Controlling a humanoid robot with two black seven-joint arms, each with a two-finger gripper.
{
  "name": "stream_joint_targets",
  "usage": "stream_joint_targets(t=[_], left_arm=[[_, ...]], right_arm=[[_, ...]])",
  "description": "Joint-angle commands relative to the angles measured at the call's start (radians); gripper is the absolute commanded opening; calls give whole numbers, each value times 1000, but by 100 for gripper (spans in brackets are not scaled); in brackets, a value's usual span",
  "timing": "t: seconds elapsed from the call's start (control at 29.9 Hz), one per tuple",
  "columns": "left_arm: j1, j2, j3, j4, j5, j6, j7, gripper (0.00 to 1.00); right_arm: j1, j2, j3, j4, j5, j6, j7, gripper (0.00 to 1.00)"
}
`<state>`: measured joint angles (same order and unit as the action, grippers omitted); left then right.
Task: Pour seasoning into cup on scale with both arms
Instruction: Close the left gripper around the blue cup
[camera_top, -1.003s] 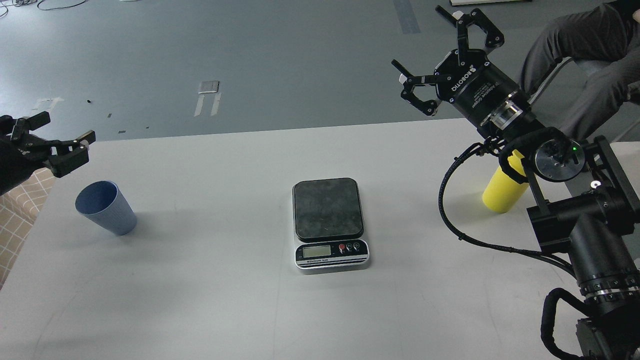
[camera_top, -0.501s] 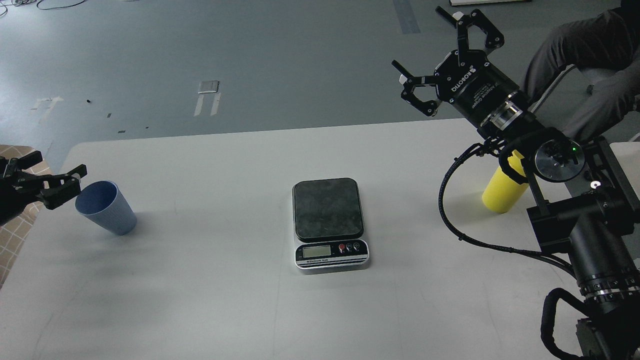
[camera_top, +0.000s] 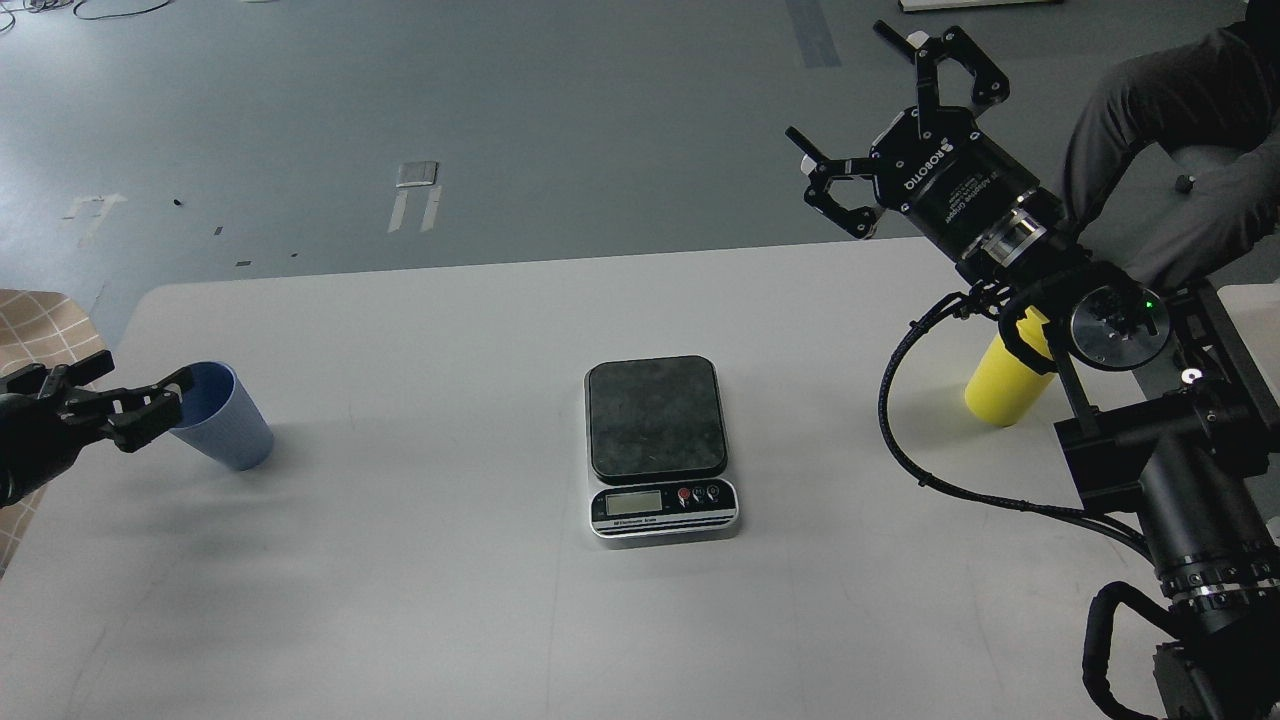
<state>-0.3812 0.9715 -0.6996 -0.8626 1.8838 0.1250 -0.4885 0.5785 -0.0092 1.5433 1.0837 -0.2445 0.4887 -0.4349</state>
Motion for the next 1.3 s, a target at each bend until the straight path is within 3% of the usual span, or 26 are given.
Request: stream_joint_targets(t=[0.0, 0.43, 0.67, 0.84, 1.27], left_arm=[[-1, -7, 2, 0, -2, 1, 0, 89], [-2, -8, 46, 30, -46, -7, 0, 77], [-4, -14, 51, 36, -66, -25, 0, 62], [-5, -14, 51, 34, -66, -28, 0, 59], [-5, -14, 51, 34, -68, -47, 0, 37]], right_arm=[[0, 0, 0, 1, 1, 0, 1, 100], [0, 0, 1, -1, -1, 0, -1, 100], [0, 0, 1, -1, -1, 0, -1, 100], [0, 0, 1, -1, 1, 0, -1, 100], [0, 0, 3, -1, 1, 0, -1, 100]])
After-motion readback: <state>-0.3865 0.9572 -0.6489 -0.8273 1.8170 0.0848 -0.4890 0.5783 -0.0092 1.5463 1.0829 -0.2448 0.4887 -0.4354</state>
